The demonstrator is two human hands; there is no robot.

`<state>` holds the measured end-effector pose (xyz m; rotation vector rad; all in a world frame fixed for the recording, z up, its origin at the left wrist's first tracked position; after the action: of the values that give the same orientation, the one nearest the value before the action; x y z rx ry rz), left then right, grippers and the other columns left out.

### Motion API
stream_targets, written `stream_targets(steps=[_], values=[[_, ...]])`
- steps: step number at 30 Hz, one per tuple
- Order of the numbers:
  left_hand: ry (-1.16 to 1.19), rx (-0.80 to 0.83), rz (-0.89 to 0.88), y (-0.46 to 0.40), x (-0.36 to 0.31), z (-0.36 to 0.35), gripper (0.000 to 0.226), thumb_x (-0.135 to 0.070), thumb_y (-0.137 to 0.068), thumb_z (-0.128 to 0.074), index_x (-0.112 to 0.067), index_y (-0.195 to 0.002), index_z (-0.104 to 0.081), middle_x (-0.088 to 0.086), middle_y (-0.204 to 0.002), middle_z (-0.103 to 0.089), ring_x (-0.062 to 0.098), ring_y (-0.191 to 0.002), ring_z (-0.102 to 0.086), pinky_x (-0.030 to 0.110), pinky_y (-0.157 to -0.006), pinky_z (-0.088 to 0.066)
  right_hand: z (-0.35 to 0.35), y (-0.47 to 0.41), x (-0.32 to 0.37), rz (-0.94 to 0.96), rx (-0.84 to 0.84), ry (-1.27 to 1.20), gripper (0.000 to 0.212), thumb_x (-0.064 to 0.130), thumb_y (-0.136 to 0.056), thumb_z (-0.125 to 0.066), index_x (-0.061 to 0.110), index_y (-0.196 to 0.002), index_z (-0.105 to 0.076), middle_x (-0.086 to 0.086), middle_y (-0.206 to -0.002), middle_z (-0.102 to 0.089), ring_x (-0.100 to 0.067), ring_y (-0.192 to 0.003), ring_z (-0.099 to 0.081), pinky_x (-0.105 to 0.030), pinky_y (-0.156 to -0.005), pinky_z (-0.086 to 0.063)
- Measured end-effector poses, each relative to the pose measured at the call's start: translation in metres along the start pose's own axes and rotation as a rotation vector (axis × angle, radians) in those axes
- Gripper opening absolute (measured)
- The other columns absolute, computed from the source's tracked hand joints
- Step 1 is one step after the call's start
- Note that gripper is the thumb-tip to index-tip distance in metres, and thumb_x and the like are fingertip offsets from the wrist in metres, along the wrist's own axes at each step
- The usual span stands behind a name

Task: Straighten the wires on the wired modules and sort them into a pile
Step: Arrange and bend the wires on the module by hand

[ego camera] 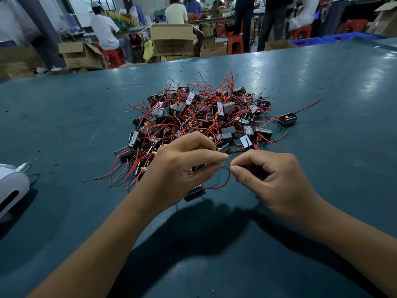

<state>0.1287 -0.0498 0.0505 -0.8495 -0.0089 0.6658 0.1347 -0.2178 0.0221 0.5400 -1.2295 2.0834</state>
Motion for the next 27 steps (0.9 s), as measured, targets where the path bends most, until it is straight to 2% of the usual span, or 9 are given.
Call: stream_targets(steps=[3, 7, 11, 18, 24, 27], values=[[0.01, 0.029, 0.006, 0.0008, 0.001, -0.0027, 0.018, -0.011, -0.089, -0.076, -0.009, -0.106, -0.078, 0.003, -0.098, -0.066, 0.016, -0.086, -0.063, 0.025, -0.074, -0.051, -0.0009, -0.0008, 0.0001, 0.01, 0.009, 0.0, 0.005, 0.008, -0.09, -0.071, 0.012, -0.086, -0.072, 0.021, -0.071, -0.061, 0.001, -0.064, -0.057, -0.005, -0.063, -0.037], [-0.086, 0.037, -0.079, -0.0006, -0.0025, -0.0014, 0.017, -0.021, -0.092, -0.073, -0.011, -0.104, -0.079, 0.004, -0.096, -0.068, 0.023, -0.082, -0.061, 0.038, -0.066, -0.05, -0.0015, -0.0016, 0.0005, 0.023, 0.016, 0.004, 0.004, 0.01, -0.09, -0.07, 0.012, -0.087, -0.072, 0.023, -0.075, -0.062, 0.004, -0.067, -0.059, -0.005, -0.065, -0.037], [-0.133, 0.036, -0.124, 0.0005, -0.0035, -0.0008, 0.016, -0.022, -0.095, -0.069, -0.011, -0.101, -0.079, 0.004, -0.093, -0.067, 0.024, -0.079, -0.058, 0.042, -0.061, -0.047, -0.0034, -0.0025, 0.0037, 0.044, 0.03, 0.012, 0.005, 0.015, -0.091, -0.066, 0.014, -0.088, -0.071, 0.025, -0.077, -0.061, 0.005, -0.071, -0.06, -0.005, -0.066, -0.037], [-0.065, 0.028, -0.101, -0.0011, -0.002, 0.0016, 0.013, -0.019, -0.093, -0.071, -0.01, -0.101, -0.076, 0.004, -0.097, -0.063, 0.022, -0.086, -0.059, 0.037, -0.07, -0.048, -0.0052, -0.004, -0.0026, -0.013, 0.045, -0.075, 0.008, 0.019, -0.091, -0.066, 0.013, -0.088, -0.072, 0.014, -0.072, -0.064, -0.001, -0.064, -0.057, -0.01, -0.062, -0.04], [-0.109, 0.022, -0.125, -0.0013, -0.0048, 0.0019, 0.011, -0.018, -0.092, -0.072, -0.01, -0.093, -0.079, 0.006, -0.09, -0.063, 0.016, -0.079, -0.048, 0.035, -0.065, -0.042, -0.006, -0.0033, -0.0013, -0.01, 0.058, -0.082, 0.01, 0.023, -0.091, -0.065, 0.016, -0.089, -0.071, 0.013, -0.072, -0.064, -0.001, -0.063, -0.055, -0.011, -0.062, -0.04], [-0.085, 0.05, -0.113, -0.0009, -0.0043, -0.0007, 0.014, -0.021, -0.093, -0.07, -0.01, -0.091, -0.077, 0.003, -0.091, -0.062, 0.016, -0.081, -0.05, 0.035, -0.066, -0.043, -0.0054, -0.0034, 0.0023, 0.023, 0.057, -0.034, 0.01, 0.023, -0.091, -0.064, 0.016, -0.088, -0.07, 0.019, -0.073, -0.062, 0.001, -0.065, -0.056, -0.009, -0.064, -0.038]])
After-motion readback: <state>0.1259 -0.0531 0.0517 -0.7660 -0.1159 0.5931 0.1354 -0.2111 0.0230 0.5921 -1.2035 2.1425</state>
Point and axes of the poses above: each hand's wrist, its own y-axis away from the middle knuckle, its own z-axis out of the back of the hand, x = y × z, the point moved 6 cm from there along -y, towards the middle knuckle
